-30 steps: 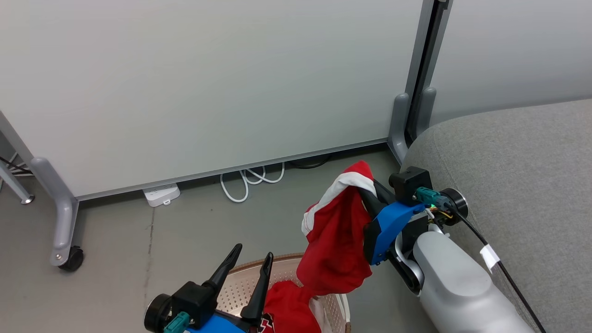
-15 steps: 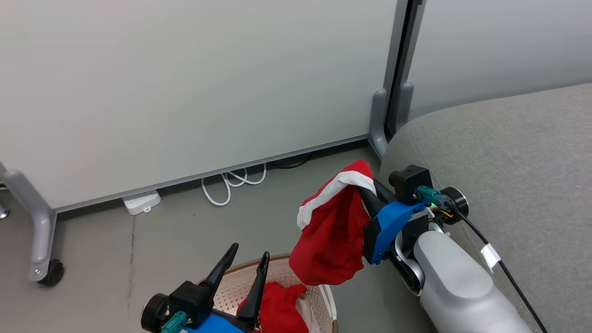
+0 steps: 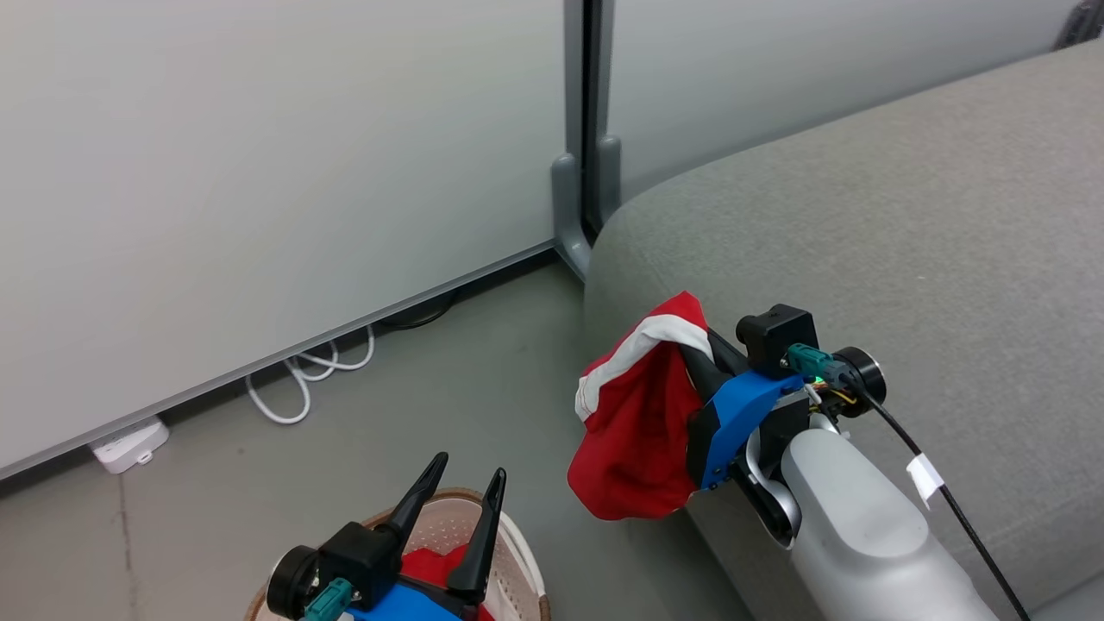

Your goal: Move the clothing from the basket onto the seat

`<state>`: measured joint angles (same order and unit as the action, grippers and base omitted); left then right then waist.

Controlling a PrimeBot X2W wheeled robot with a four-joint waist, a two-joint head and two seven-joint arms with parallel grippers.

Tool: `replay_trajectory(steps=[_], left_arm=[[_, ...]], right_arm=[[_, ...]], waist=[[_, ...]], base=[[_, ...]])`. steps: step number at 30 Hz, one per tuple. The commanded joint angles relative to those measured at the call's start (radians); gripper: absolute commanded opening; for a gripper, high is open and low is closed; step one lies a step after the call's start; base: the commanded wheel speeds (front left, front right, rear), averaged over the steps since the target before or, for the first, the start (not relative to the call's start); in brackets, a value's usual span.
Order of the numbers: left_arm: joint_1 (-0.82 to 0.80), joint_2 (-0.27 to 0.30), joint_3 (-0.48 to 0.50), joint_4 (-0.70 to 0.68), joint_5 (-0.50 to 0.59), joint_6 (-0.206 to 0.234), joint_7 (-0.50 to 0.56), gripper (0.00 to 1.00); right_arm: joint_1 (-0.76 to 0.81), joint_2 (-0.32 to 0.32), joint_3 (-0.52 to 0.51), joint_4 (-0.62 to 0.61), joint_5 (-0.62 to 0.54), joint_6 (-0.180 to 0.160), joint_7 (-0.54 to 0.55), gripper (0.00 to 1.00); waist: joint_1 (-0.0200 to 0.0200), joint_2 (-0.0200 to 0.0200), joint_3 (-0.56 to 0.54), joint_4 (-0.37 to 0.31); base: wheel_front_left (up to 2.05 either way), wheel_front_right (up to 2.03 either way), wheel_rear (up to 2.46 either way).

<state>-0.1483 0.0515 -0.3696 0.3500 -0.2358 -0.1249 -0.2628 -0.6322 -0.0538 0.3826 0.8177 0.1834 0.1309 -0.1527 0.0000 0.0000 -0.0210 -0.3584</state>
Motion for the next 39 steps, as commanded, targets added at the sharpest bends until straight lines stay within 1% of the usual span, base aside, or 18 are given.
replay_trajectory(steps=[1, 7, 9, 16, 26, 32, 34, 37, 39], left_arm=[[-0.007, 0.002, -0.001, 0.001, 0.004, 0.0, -0.003, 1.0], [-0.01, 0.001, -0.004, 0.008, 0.007, -0.003, -0.003, 1.0], [-0.019, 0.001, -0.015, 0.011, 0.008, -0.004, -0.003, 1.0], [-0.058, 0.002, -0.047, 0.03, 0.0, -0.005, -0.003, 1.0], [-0.062, 0.001, -0.059, 0.042, -0.009, -0.006, -0.003, 1.0], [-0.045, 0.001, -0.031, 0.025, 0.003, -0.006, -0.003, 1.0], [-0.044, 0.001, -0.026, 0.02, 0.012, -0.006, -0.003, 1.0], [-0.078, 0.007, -0.049, 0.014, 0.026, -0.006, -0.003, 1.0], [-0.101, 0.02, -0.061, 0.012, 0.031, -0.006, -0.003, 1.0]], right_arm=[[0.011, -0.002, -0.002, -0.006, -0.009, 0.0, 0.001, 0.0], [0.022, 0.0, -0.01, -0.013, -0.014, 0.0, 0.003, 0.0], [0.024, -0.004, -0.026, -0.019, -0.013, 0.0, 0.001, 0.0], [0.045, -0.013, -0.083, -0.044, -0.037, 0.0, -0.001, 0.0], [0.062, -0.006, -0.115, -0.078, -0.055, 0.0, 0.024, 0.0], [-0.006, -0.003, -0.175, -0.076, -0.017, 0.0, 0.065, 0.0], [-0.051, -0.025, -0.211, -0.074, -0.006, 0.0, 0.079, 0.0], [-0.126, -0.083, -0.286, -0.069, 0.002, 0.0, 0.097, 0.0], [-0.184, -0.127, -0.337, -0.068, -0.001, 0.0, 0.103, 0.0]], waist=[[0.0, 0.0, 0.007, -0.054], [0.0, 0.0, 0.014, -0.15], [0.0, 0.0, 0.022, -0.161], [0.0, 0.0, 0.047, -0.176], [0.0, 0.0, 0.049, -0.176], [0.0, 0.0, 0.057, -0.173], [0.0, 0.0, 0.074, -0.169], [0.0, 0.0, 0.123, -0.131], [0.0, 0.0, 0.163, -0.103]], base=[[0.0, 0.0, 0.0], [0.0, 0.0, 0.0], [0.0, 0.0, 0.0], [0.0, 0.0, 0.0], [0.0, 0.0, 0.0], [0.0, 0.0, 0.0], [0.0, 0.0, 0.0], [0.0, 0.0, 0.0], [0.0, 0.0, 0.0]])
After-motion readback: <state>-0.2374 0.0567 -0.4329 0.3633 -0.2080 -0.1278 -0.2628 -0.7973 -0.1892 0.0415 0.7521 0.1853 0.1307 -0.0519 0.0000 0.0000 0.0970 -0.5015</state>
